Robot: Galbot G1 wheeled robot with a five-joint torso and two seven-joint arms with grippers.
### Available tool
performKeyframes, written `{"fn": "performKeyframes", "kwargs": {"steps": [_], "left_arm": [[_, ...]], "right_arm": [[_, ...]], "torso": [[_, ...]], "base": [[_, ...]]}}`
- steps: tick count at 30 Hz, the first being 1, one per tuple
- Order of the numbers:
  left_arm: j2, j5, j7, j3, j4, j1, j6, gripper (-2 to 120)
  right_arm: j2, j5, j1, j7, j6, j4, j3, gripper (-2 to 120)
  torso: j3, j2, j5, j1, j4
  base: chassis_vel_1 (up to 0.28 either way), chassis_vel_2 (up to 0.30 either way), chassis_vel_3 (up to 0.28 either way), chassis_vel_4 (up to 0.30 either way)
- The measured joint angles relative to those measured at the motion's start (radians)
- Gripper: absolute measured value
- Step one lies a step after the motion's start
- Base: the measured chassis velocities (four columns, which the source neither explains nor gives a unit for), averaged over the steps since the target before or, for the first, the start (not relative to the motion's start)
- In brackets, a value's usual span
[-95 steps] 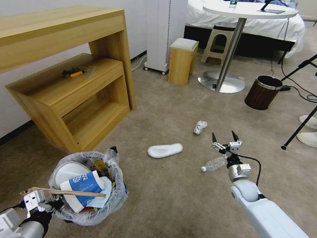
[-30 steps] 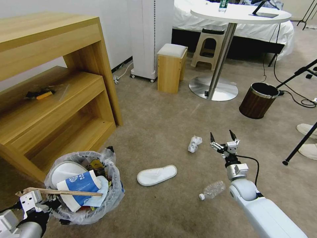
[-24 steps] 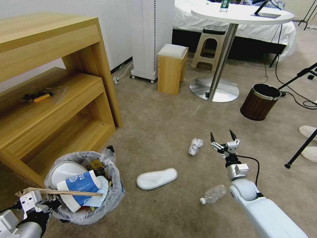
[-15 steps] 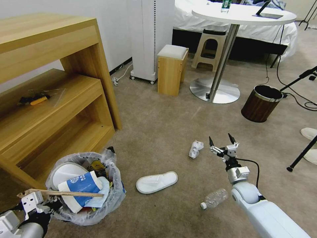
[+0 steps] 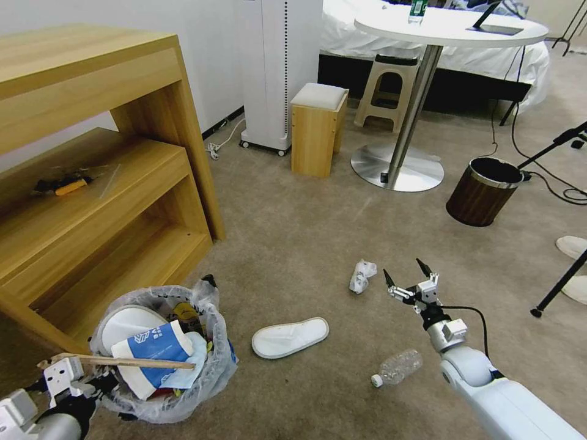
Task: Pick up the trash bin and place the garbage on the floor into it.
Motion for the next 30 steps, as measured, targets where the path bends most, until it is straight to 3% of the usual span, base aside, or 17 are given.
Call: {"fn": "performKeyframes", "kwargs": {"steps": [14, 30], "left_arm": [[-0.012, -0.004, -0.003, 0.017, -0.033, 0.021, 0.015, 0], [-0.014, 0.029, 0.012, 0.032, -0.025, 0.015, 0.006, 0]], "right_arm": [[-0.063, -0.061, -0.141, -0.09, 0.044, -0.02, 0.064, 100], [-0.022, -0.118, -0.268, -0.161, 0.088, -0.136, 0.112, 100]], "torso": [[0.0, 0.0, -0.0001, 0.0, 0.0], [0.0, 0.0, 0.0002, 0.0, 0.0001]], "base": [[0.0, 0.0, 0.0, 0.0], [0.0, 0.0, 0.0, 0.0]]}}
